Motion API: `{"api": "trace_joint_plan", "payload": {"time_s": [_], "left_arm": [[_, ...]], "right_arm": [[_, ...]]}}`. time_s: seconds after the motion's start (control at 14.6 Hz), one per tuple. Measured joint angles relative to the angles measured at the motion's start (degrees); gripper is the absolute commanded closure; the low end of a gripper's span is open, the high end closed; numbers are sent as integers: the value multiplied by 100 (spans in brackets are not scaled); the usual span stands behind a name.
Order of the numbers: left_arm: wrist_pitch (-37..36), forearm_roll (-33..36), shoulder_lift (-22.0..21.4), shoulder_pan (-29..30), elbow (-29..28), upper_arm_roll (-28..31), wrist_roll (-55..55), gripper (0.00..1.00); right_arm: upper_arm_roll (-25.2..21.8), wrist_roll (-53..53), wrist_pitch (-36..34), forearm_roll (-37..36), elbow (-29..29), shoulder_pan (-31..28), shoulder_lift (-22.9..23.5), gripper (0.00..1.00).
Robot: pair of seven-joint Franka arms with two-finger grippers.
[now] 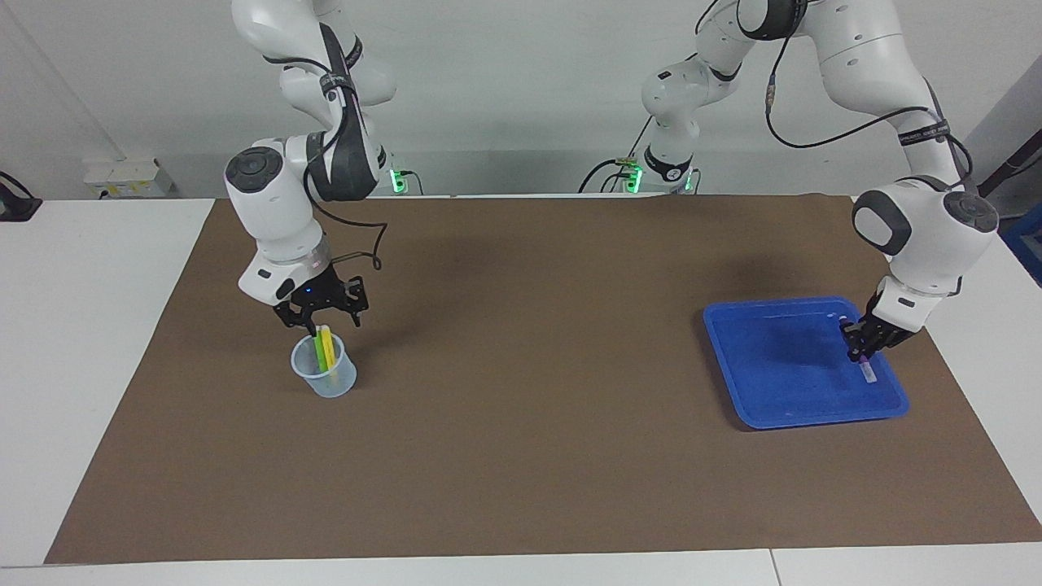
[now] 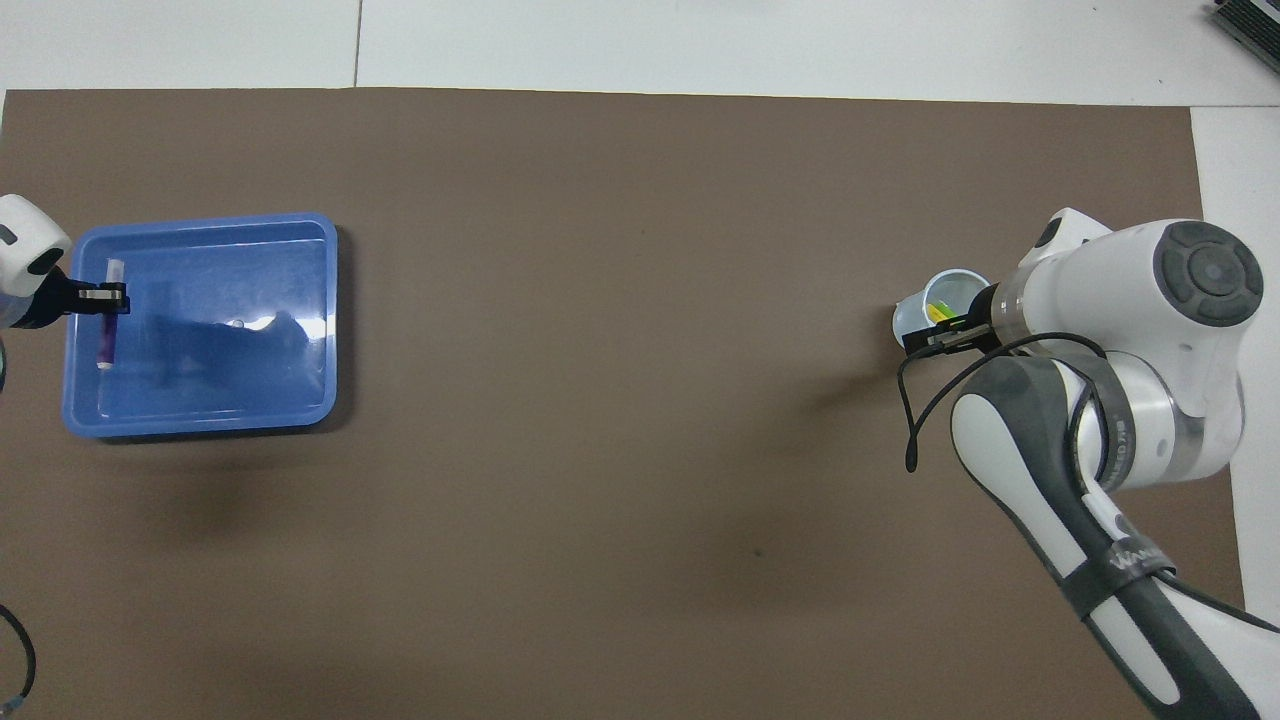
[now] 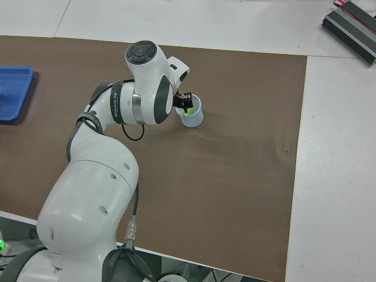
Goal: Right arm passes pens to left for tray arrangement
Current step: 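Lower the purple pen into the blue tray and open the left gripper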
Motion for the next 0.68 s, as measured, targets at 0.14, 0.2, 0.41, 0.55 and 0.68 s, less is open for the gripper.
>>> {"api": "trace_joint_plan", "payload": {"time_s": [0.14,0.2,0.41,0.55,0.68], "left_arm": [[129,-72,129,1,1,-5,-78,100],[197,-78,184,2,1,-5,-128,100],[356,-80,304,3,0,-5,-187,100],[401,-80,333,3,1,-12,-190,100],[409,-80,336,3,1,-25,-191,99]], "right_arm": [[10,15,0,0,-1,0,0,21],[10,17,0,0,-1,0,1,21],[12,30,4,0,-2,2,4,21],[15,30,24,0,-1,14,12,21],[37,15,184,0,0,43,28,21]]}}
